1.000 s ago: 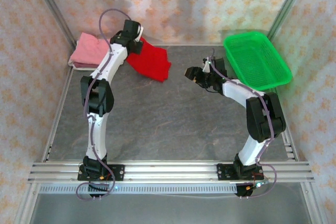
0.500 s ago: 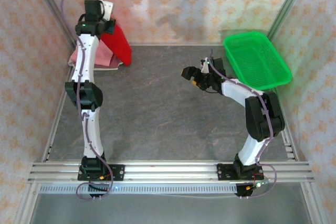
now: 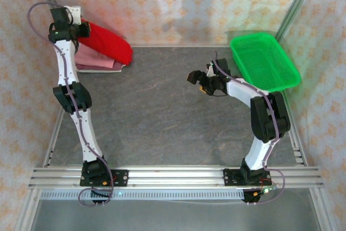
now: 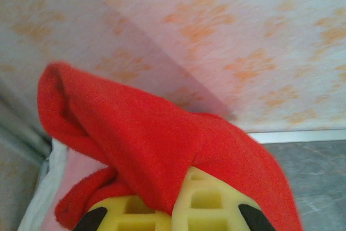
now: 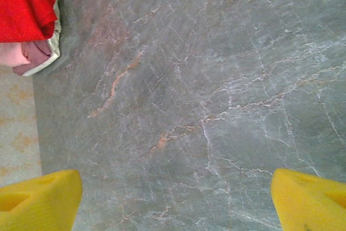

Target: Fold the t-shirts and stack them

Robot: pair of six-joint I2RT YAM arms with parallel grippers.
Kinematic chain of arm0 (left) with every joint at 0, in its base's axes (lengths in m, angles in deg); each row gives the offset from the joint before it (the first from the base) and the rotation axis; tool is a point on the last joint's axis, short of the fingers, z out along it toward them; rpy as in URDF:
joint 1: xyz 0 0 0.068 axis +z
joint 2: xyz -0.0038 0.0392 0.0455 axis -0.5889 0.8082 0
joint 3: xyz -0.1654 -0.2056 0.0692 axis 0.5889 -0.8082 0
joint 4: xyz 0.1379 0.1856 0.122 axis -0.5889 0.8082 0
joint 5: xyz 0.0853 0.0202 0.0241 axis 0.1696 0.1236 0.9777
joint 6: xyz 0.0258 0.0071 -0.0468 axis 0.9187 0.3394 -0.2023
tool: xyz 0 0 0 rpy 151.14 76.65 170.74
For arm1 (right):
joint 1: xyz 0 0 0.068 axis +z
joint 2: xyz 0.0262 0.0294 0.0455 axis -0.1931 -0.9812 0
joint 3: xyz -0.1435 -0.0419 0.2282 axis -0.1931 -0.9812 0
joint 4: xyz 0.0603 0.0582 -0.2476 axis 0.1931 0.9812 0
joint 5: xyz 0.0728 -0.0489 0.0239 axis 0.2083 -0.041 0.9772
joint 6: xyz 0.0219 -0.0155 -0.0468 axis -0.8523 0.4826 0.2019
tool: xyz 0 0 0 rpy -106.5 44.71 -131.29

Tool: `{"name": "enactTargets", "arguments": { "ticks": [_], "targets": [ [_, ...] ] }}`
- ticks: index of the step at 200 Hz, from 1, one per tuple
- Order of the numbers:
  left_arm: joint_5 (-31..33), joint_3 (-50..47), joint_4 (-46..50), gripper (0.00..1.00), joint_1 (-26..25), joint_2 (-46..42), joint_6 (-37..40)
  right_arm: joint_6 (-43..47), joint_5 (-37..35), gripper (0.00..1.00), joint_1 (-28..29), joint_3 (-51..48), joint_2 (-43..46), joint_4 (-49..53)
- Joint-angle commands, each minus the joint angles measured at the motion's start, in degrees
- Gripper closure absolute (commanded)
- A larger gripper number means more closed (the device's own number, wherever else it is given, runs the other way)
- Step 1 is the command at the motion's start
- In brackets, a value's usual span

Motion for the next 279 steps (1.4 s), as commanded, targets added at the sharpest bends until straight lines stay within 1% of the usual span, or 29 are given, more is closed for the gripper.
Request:
{"name": "enactTargets", "arguments": {
  "ticks": [1, 12, 22, 33, 44, 48, 52, 54, 56, 58, 60, 63, 76, 84, 95, 107, 123, 139, 165, 180, 191, 197, 207, 217, 246, 260, 265, 272, 279],
  "targets": [
    [0.3, 1.6, -5.0, 1.00, 1.0, 0.9, -0.5, 1.0, -1.6, 0.10, 0.2, 1.6, -1.3, 2.2],
    [3.6, 1.6, -4.0, 1.00, 1.5, 1.7, 0.7, 0.6, -1.3, 0.10, 0.2, 1.8, -1.7, 2.0],
    [8.9, 1.7, -2.9, 1.00, 1.5, 2.0, 1.8, 0.2, -0.9, 0.10, 0.2, 1.8, -1.7, 1.5],
    [14.8, 1.6, -2.2, 0.78, 1.5, 1.5, 2.2, -0.1, -0.7, 0.10, 0.1, 1.7, -1.4, 0.8],
    [23.0, 1.4, -2.3, 0.76, 1.5, 0.3, 0.5, -0.1, -1.0, 0.10, 0.2, 1.5, -0.8, 0.5],
    [26.6, 1.3, -2.5, 0.63, 1.5, -0.3, -0.6, 0.0, -1.1, 0.10, 0.2, 1.4, -0.7, 0.4],
    [29.7, 1.3, -2.6, 0.43, 1.5, -0.8, -1.7, 0.1, -1.1, 0.10, 0.2, 1.4, -0.5, 0.3],
    [31.1, 1.3, -2.5, 0.37, 1.5, -1.2, -2.2, 0.2, -1.2, 0.10, 0.2, 1.3, -0.4, 0.3],
    [32.6, 1.2, -2.5, 0.26, 1.5, -1.7, -2.7, 0.2, -1.1, 0.10, 0.2, 1.3, -0.3, 0.3],
    [34.1, 1.1, -2.4, 0.18, 1.5, -2.0, -3.0, 0.2, -1.2, 0.10, 0.1, 1.3, -0.2, 0.2],
    [35.4, 0.9, -2.3, 0.13, 1.5, -2.5, -3.4, 0.3, -1.2, 0.10, 0.2, 1.3, -0.2, 0.1],
    [37.4, 0.7, -2.1, 0.11, 1.5, -3.1, -3.8, 0.4, -1.1, 0.10, 0.2, 1.2, 0.0, 0.1],
    [44.8, -1.3, -1.6, 0.11, 1.5, -6.8, -6.2, 0.6, -1.3, 0.09, 0.1, 0.9, 0.6, -0.1],
    [47.1, -4.4, -2.7, 0.09, 1.5, -9.8, -7.7, 0.9, -1.7, 0.09, 0.2, 0.8, 1.2, -0.2],
    [45.7, -11.1, -5.8, 0.00, 1.4, -15.2, -8.8, 1.7, -3.1, 0.09, 0.1, 0.6, 2.2, 0.0],
    [42.5, -21.6, -11.1, 0.00, 0.8, -22.0, -9.9, 3.2, -6.1, 0.09, 0.1, 0.4, 3.9, 0.3],
    [37.5, -38.3, -19.2, 0.00, -1.3, -32.1, -10.1, 5.3, -14.9, 0.08, 0.1, -1.1, 7.7, -0.3],
    [34.7, -55.6, -27.2, 0.00, -4.8, -44.1, -11.4, 8.7, -23.3, 0.06, 0.1, -5.1, 12.8, -5.1],
    [37.1, -87.2, -45.5, 0.00, -13.9, -62.1, -12.6, 15.3, -40.0, 0.05, 0.1, -11.3, 21.0, -11.2],
    [37.3, -102.9, -56.5, 0.00, -17.9, -68.7, -15.8, 19.0, -50.3, 0.05, 0.1, -16.0, 25.3, -15.1],
    [37.0, -110.4, -60.4, 0.00, -19.6, -70.6, -18.1, 21.6, -58.2, 0.04, 0.1, -20.6, 28.5, -18.8],
    [37.9, -113.4, -60.2, 0.00, -20.4, -71.2, -18.7, 23.2, -61.2, 0.04, 0.1, -23.6, 30.1, -21.4],
    [39.7, -117.2, -59.8, 0.00, -21.7, -71.8, -17.9, 25.6, -64.4, 0.04, 0.0, -27.9, 32.2, -25.8],
    [38.9, -121.4, -61.6, 0.00, -22.5, -72.4, -16.0, 27.2, -66.7, 0.04, -0.4, -32.9, 34.2, -30.2],
    [42.7, -127.8, -62.7, 0.00, -22.8, -73.3, -15.3, 26.3, -66.9, 0.04, -3.5, -38.9, 33.7, -33.7],
    [43.2, -130.1, -66.6, 0.00, -22.8, -71.5, -13.1, 26.3, -66.7, 0.04, -4.6, -41.1, 31.5, -37.9],
    [43.0, -130.8, -68.1, 0.00, -22.4, -70.7, -13.9, 27.7, -66.0, 0.04, -5.2, -41.9, 30.5, -40.6],
    [41.8, -131.6, -70.7, 0.00, -21.7, -69.1, -14.7, 29.2, -65.2, 0.04, -5.6, -40.8, 30.0, -38.4],
    [41.8, -131.3, -71.1, 0.00, -21.7, -67.4, -14.9, 30.4, -64.0, 0.04, -6.5, -40.7, 28.8, -40.1]
  ]
}}
